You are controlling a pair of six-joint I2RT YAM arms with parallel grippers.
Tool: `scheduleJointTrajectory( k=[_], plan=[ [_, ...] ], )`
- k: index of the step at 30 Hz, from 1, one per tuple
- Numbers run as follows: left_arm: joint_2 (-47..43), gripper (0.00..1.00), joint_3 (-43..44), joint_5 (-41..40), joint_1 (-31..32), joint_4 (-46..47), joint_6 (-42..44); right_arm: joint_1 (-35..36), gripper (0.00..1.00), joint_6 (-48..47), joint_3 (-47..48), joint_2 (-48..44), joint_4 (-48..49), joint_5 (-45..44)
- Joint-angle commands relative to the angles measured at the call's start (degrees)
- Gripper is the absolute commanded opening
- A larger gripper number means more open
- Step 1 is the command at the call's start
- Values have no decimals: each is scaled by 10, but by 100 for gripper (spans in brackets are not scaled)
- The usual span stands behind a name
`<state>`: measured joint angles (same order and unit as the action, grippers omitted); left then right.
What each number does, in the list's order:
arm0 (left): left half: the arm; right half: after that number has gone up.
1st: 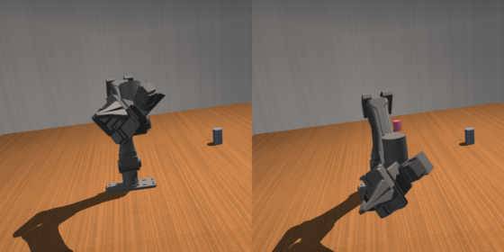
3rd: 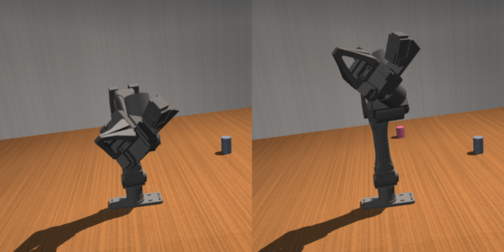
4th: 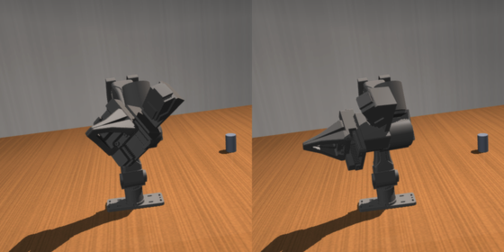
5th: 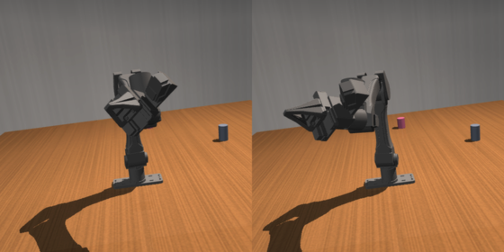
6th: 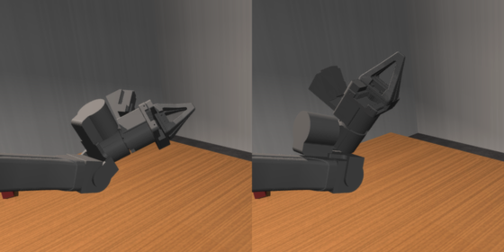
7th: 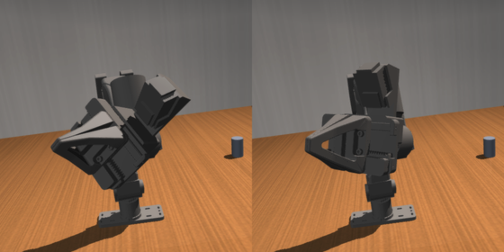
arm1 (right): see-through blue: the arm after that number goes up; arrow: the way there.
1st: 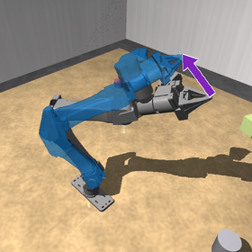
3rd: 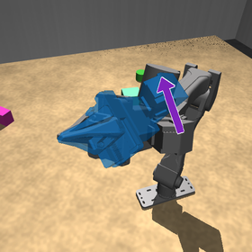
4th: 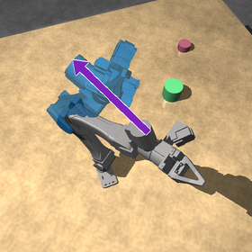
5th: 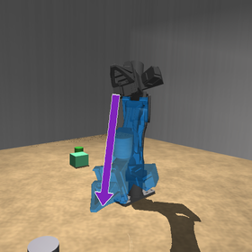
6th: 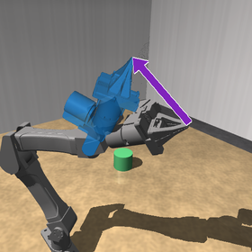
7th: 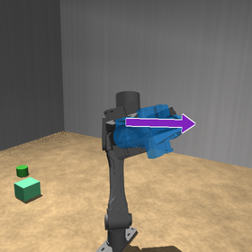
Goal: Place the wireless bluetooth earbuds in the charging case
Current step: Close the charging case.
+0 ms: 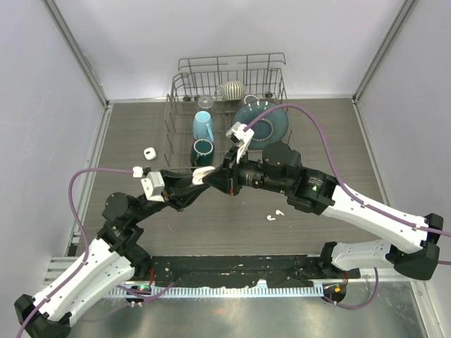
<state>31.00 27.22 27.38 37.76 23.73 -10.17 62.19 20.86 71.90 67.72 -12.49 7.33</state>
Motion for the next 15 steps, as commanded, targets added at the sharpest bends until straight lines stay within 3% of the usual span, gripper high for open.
scheduleJointTrajectory(
  k=[1,10,15],
  plan=[
    [1,0,23,22,1,35,-4,2,13,-2,22,0,36,-17],
    [-2,0,17,11,1,36,7,2,14,9,15,-16,47,15],
    [-8,0,11,-8,1,33,14,2,14,16,-16,-67,67,-31]
  ],
)
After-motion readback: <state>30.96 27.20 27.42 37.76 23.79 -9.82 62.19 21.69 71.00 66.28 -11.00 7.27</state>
